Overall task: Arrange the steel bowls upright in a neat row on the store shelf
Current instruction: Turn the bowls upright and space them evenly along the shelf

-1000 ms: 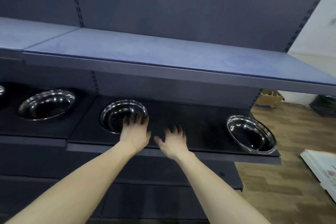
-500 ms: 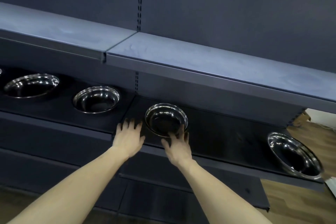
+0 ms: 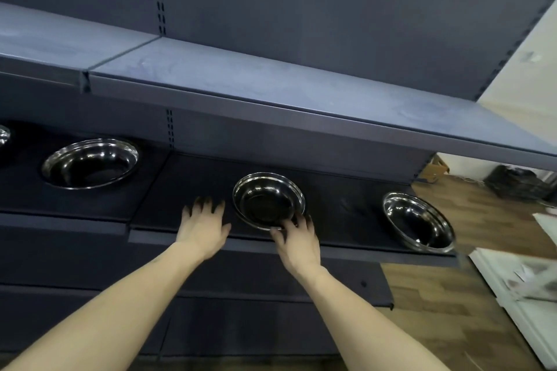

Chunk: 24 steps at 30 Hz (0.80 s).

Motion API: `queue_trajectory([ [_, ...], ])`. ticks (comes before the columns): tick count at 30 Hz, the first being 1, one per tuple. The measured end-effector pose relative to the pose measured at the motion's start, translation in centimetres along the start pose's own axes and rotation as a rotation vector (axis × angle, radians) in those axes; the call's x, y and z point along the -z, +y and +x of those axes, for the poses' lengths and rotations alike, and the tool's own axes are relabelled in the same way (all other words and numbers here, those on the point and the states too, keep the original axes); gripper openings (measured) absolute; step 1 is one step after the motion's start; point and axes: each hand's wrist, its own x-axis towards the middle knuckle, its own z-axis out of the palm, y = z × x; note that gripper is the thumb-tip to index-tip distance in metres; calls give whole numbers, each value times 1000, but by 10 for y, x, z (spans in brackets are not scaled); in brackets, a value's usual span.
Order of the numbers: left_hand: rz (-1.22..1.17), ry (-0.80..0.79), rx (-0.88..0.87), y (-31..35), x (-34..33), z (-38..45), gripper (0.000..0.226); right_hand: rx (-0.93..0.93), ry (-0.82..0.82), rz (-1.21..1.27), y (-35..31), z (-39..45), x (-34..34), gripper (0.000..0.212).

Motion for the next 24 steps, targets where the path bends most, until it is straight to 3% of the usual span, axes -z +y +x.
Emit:
queue_trajectory([
  [6,-25,-48,-73,68,-1,3,63,-171,-5,282,70,-13,26,46],
  [10,-89,-65,-99,108,-1,4,62,-229,-17,322,101,-18,38,51],
  [18,-431,-174,-114,170,1,2,58,-257,-4,419,132,-24,60,47],
  [21,-416,-168,-112,184,-1,1,56,-295,49,517,139,-23,62,42],
  [24,-371,-149,-116,190,-3,0,57,-328,83,681,141,-25,64,56],
])
